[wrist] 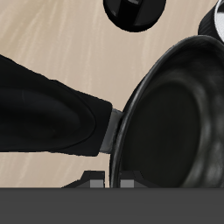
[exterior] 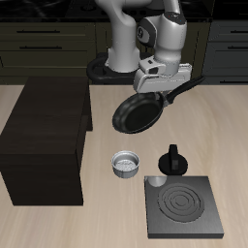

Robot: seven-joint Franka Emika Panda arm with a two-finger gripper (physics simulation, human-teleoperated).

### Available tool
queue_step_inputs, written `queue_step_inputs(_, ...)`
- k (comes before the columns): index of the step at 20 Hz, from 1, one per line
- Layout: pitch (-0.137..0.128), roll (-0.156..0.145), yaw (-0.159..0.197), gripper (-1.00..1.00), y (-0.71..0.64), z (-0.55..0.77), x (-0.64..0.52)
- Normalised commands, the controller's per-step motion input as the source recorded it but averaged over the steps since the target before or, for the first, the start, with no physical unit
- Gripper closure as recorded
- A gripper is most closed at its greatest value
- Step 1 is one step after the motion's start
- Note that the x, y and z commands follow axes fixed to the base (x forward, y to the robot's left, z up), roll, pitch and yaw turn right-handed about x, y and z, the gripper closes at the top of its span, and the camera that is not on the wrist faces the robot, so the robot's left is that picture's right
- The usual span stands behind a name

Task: Place the frypan on the top layer of the wooden shelf

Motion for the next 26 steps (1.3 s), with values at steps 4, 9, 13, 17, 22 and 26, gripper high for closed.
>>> queue_step_inputs(4,-0.046,0.006,0.032,1.00,0.08,0.24,-0.07)
queue_step_inputs(9,-0.016,-0.009,0.006,1.00,-0.01,0.19,0.02)
queue_step_inputs(13,-0.009,-0.002,-0.019,1.00,-0.05,0.16,0.06)
queue_step_inputs(17,0.020,0.003,-0.044,1.00,-0.06,0.07,-0.03)
queue_step_inputs(22,-0.037,0.029,-0.013,1.00,0.06,0.21,-0.12)
queue_step_inputs(26,-0.036,0.001,-0.028,1.00,0.02,0.28,-0.02)
